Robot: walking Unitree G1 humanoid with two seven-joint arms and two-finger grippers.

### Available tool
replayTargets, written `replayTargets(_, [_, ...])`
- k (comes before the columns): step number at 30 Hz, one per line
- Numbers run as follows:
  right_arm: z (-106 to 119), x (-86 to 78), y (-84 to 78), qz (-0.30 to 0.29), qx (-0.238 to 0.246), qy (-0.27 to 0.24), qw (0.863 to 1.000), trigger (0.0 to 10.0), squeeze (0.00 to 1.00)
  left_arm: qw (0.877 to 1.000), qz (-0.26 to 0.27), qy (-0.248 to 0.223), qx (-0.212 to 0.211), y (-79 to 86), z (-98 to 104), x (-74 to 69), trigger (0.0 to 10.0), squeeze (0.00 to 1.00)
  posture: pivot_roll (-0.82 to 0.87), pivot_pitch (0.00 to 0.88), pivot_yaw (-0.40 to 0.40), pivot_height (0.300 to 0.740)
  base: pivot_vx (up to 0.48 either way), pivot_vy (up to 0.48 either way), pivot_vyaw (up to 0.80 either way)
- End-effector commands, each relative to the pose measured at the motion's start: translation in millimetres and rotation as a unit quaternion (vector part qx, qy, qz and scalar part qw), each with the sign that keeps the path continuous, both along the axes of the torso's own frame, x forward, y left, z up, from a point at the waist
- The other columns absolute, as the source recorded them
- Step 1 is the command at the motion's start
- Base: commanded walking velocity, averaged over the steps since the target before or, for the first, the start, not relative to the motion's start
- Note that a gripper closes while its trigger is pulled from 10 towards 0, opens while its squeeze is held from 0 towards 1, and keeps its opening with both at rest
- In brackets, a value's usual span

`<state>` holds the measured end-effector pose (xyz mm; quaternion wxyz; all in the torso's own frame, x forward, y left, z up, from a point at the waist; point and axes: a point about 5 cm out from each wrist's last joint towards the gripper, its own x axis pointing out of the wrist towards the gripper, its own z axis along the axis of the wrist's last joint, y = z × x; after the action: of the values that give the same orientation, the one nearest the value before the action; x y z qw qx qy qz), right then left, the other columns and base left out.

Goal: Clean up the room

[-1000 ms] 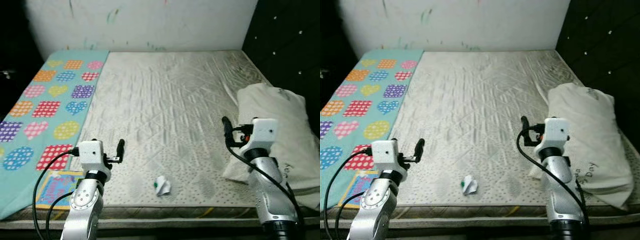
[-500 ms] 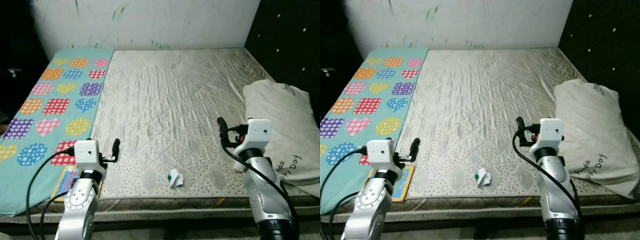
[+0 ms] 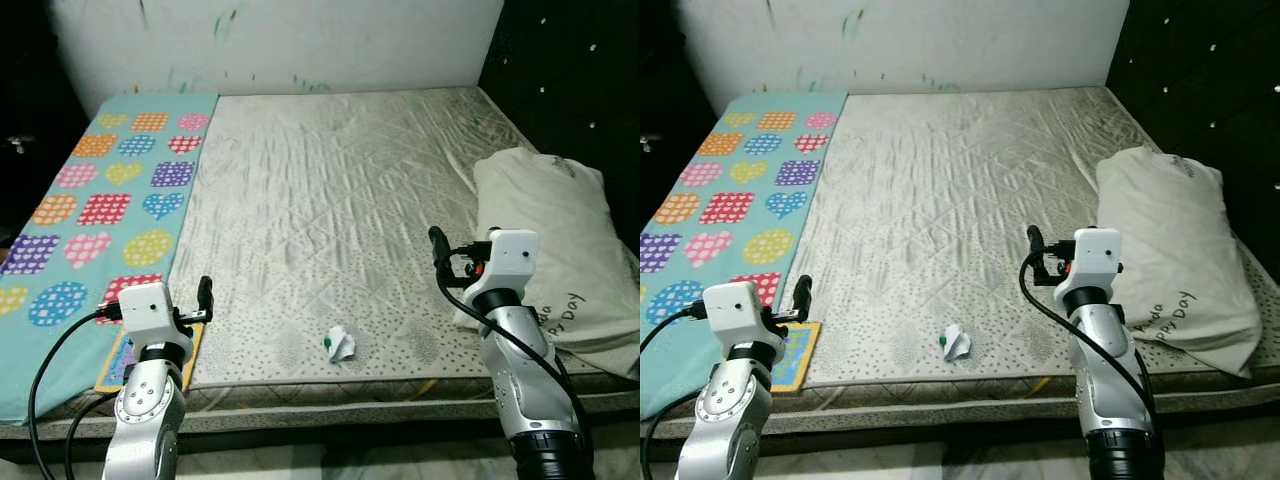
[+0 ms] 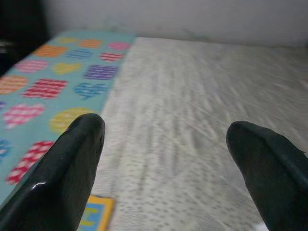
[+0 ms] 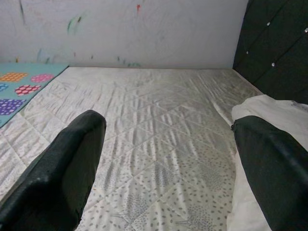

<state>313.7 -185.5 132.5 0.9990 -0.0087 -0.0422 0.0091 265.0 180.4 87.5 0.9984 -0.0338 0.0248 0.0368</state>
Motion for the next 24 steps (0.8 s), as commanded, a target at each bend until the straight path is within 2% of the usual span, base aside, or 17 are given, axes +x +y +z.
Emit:
replayTargets(1, [-1.5, 2.1, 0.9, 0.005, -0.004, 0.006, 1.000, 10.0, 0.00, 1.000, -0.013, 0.004, 0.010, -1.7, -1.2, 0.9, 10.0, 0.00, -0.14, 0.048, 0.012, 0.740, 0.000, 0.000, 0.00])
replayTargets(3, [-1.0, 2.4, -0.5, 0.003, -0.004, 0.005, 1.000, 10.0, 0.00, 1.000, -0.017, 0.004, 0.011, -2.6, -1.7, 1.5, 10.0, 0.00, -0.14, 0.044, 0.019, 0.740, 0.000, 0.000, 0.00])
replayTargets(5, [0.3, 1.7, -4.4, -0.006, -0.002, 0.004, 1.000, 10.0, 0.00, 1.000, 0.025, 0.010, 0.001, 10.0, -3.9, 1.6, 10.0, 0.00, -0.15, 0.041, 0.023, 0.740, 0.000, 0.000, 0.00])
replayTargets(8, [-0.6, 0.1, -6.3, -0.010, 0.000, 0.006, 1.000, 10.0, 0.00, 0.999, 0.039, 0.013, -0.001, 15.5, -6.0, -0.1, 10.0, 0.00, -0.15, 0.040, 0.022, 0.740, 0.000, 0.000, 0.00])
replayTargets(10, [-5.2, -1.0, -5.3, -0.009, 0.007, 0.019, 1.000, 10.0, 0.00, 1.000, 0.027, 0.014, 0.003, 13.3, -6.2, -1.1, 10.0, 0.00, -0.15, 0.040, 0.022, 0.740, 0.000, 0.000, -0.80])
replayTargets(14, [-4.9, -0.7, -1.0, 0.000, 0.000, 0.013, 1.000, 10.0, 0.00, 1.000, 0.010, 0.011, 0.008, 8.7, -4.8, -0.9, 10.0, 0.00, -0.14, 0.047, 0.017, 0.740, 0.000, 0.000, -0.80])
replayTargets(20, [-3.4, 1.7, -1.2, -0.004, 0.002, 0.011, 1.000, 10.0, 0.00, 1.000, 0.011, 0.008, 0.008, 7.2, -3.0, 0.8, 10.0, 0.00, -0.14, 0.049, 0.016, 0.740, 0.000, 0.000, -0.71])
replayTargets(24, [-4.5, 0.0, -3.5, -0.006, 0.003, 0.011, 1.000, 10.0, 0.00, 1.000, 0.008, 0.006, 0.009, 4.3, -3.3, -1.3, 10.0, 0.00, -0.13, 0.055, 0.012, 0.740, 0.000, 0.000, 0.00])
